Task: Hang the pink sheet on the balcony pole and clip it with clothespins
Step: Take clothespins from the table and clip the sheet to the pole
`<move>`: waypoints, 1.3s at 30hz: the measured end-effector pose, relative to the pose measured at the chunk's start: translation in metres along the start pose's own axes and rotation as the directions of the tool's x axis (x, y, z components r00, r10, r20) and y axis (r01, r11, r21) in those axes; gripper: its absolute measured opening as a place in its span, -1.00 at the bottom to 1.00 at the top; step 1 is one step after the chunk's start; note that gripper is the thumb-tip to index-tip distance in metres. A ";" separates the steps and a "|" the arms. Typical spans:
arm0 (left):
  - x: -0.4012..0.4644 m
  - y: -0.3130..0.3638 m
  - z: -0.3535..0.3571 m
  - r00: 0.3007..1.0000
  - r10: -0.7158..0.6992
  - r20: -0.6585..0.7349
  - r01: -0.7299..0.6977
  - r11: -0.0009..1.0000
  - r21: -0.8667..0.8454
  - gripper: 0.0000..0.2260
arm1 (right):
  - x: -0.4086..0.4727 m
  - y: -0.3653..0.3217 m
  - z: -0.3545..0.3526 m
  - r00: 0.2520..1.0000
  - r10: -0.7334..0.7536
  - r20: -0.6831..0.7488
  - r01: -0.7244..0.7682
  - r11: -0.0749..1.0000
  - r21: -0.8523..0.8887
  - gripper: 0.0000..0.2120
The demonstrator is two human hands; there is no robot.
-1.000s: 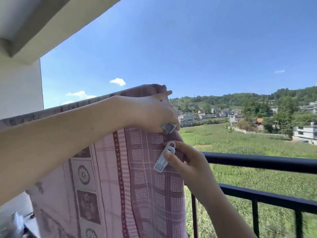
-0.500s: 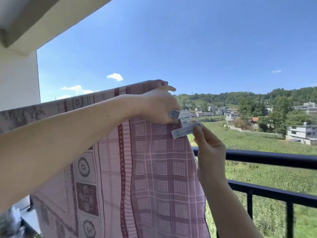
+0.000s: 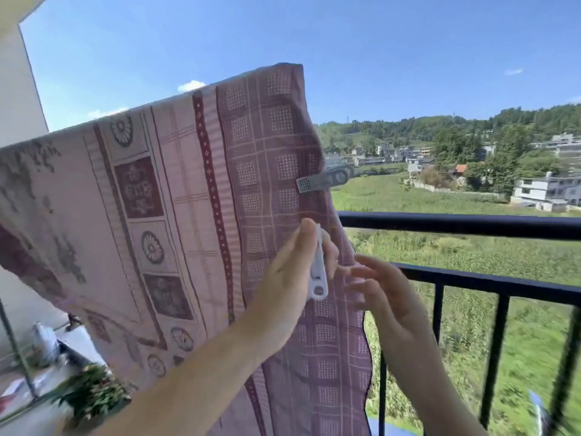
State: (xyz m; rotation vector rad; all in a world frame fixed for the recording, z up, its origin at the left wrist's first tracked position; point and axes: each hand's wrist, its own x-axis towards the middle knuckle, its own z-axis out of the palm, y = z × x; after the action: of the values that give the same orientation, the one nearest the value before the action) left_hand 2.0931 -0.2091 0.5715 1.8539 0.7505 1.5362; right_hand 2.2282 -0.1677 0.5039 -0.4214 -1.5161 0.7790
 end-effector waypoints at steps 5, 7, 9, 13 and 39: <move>-0.063 -0.058 0.028 0.963 -0.207 -0.172 0.183 0.972 -0.148 -0.71 | -0.068 0.030 0.014 0.942 0.282 0.182 -0.300 0.951 0.078 -0.46; -0.076 -0.066 0.033 0.963 -0.231 -0.138 0.229 0.973 -0.029 -0.65 | -0.085 0.033 0.015 0.922 0.368 0.123 -0.382 0.916 0.122 -0.71; -0.081 -0.071 0.032 0.950 -0.309 -0.048 0.306 0.950 -0.062 -0.62 | -0.094 0.035 0.015 0.892 0.442 0.091 -0.452 0.868 0.206 -0.79; -0.081 -0.077 0.019 0.931 -0.319 0.178 0.300 0.945 0.127 -0.53 | -0.105 0.041 0.000 0.813 0.575 -0.087 -0.487 0.756 0.438 -0.63; 0.074 -0.096 0.023 0.437 -0.755 0.489 -0.511 0.240 0.826 -0.86 | -0.083 0.108 -0.019 0.721 0.640 0.265 -0.635 0.764 -0.118 -0.87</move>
State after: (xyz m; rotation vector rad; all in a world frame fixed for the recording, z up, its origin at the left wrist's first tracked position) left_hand 2.1234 -0.0933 0.5429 2.8066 1.3967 -0.7257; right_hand 2.2355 -0.1445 0.3681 -0.9102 -1.6614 1.4240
